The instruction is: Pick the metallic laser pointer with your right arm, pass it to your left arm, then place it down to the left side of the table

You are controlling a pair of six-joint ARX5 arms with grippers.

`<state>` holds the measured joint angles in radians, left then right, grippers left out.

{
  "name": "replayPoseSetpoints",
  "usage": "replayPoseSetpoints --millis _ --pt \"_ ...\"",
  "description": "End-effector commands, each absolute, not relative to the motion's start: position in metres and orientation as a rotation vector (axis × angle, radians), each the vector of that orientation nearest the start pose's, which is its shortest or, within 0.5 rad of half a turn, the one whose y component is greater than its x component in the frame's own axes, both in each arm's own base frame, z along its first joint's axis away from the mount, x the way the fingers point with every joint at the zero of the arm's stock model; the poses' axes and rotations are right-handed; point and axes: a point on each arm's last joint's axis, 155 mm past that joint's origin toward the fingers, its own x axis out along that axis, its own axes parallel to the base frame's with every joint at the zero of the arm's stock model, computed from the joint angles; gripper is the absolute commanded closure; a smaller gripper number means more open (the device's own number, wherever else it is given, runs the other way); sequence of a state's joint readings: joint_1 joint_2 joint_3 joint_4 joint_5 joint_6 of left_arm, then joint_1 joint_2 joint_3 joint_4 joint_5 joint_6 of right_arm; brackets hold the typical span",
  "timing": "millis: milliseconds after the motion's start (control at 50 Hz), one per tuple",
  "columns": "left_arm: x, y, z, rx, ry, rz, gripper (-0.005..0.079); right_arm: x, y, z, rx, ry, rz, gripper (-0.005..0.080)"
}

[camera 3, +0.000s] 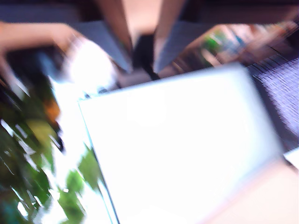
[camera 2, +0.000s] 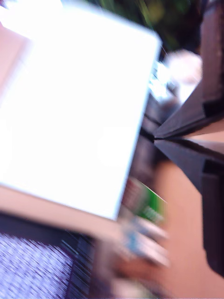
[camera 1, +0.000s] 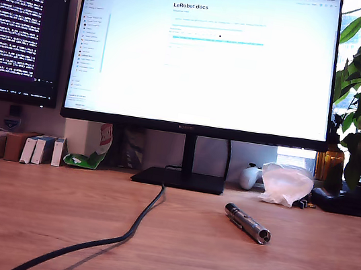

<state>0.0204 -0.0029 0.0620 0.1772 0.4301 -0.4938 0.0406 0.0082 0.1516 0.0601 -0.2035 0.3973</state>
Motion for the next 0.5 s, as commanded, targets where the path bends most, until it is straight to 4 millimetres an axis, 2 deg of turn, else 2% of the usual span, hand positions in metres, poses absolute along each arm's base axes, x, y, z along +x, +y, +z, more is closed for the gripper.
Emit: replayPoseSetpoints --millis 0,60,120,280,380,480 --pt "0.225 -0.076 0.235 -0.424 -0.124 -0.476 0.0573 0.226 0.048 0.265 0.387 -0.182 0.299 0.0500" --pt "0.225 -0.079 0.235 -0.423 -0.102 -0.489 0.0570 0.224 0.055 0.270 0.373 -0.166 0.335 0.0502" --pt "0.227 -0.080 0.235 -0.393 -0.083 -0.491 0.0569 0.225 0.061 0.267 0.365 -0.111 0.355 0.0502" --pt "0.237 -0.080 0.235 -0.272 -0.033 -0.472 0.0548 0.242 0.062 0.236 0.391 0.103 0.316 0.0481" --pt "0.247 -0.078 0.229 -0.189 0.017 -0.449 0.0485 0.254 0.063 0.222 0.382 0.213 0.302 0.0453" --pt "0.258 -0.075 0.214 -0.131 0.109 -0.425 0.0405 0.265 0.072 0.210 0.372 0.318 0.328 0.0431"
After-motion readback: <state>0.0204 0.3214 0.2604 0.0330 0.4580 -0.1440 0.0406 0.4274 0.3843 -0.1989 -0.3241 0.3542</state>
